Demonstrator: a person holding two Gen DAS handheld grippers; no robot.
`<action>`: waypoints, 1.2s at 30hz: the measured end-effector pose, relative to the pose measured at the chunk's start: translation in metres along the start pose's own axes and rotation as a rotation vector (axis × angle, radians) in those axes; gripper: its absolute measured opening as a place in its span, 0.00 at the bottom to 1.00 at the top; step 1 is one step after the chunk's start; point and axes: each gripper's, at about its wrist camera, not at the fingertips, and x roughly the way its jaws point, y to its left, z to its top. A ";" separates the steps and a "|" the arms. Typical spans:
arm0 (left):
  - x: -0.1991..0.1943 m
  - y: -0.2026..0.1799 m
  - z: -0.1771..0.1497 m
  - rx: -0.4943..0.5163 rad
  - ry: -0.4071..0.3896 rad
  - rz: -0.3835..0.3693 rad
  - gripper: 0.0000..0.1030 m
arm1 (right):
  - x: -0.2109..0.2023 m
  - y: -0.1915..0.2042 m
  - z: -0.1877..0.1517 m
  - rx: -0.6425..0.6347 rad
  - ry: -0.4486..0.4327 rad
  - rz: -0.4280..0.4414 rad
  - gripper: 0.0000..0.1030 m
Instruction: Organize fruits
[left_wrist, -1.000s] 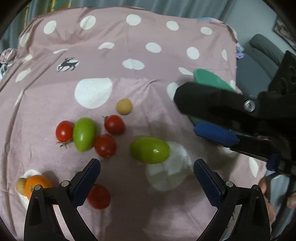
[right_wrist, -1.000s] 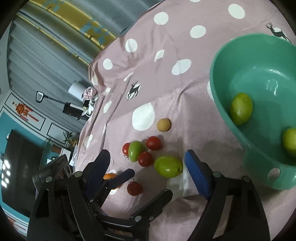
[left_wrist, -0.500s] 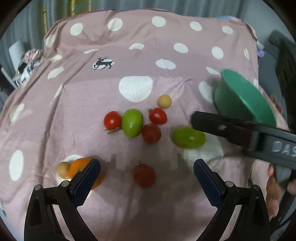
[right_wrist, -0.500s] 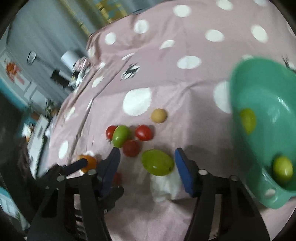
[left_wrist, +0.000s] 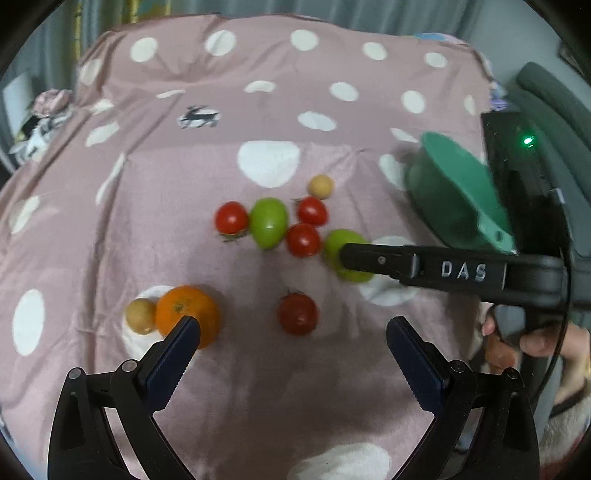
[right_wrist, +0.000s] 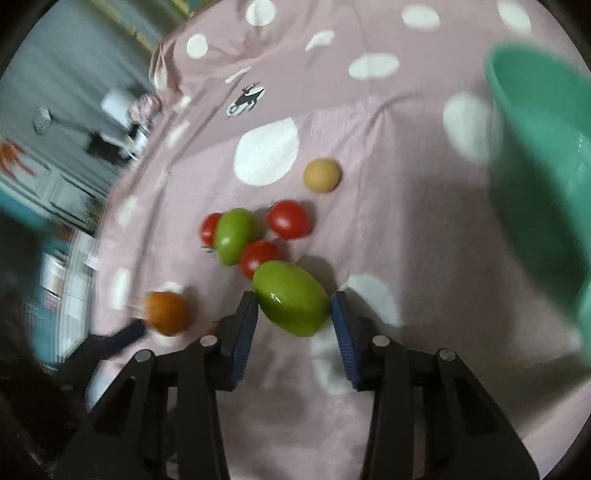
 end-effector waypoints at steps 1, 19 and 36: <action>0.000 0.000 0.000 0.005 -0.007 -0.016 0.98 | -0.001 -0.001 -0.003 0.014 -0.002 0.017 0.39; 0.042 -0.028 0.018 0.051 -0.004 -0.081 0.98 | 0.002 -0.008 0.001 0.160 0.031 0.119 0.40; 0.058 -0.017 0.023 -0.052 0.059 -0.085 0.65 | 0.007 0.000 0.010 0.066 0.099 0.090 0.52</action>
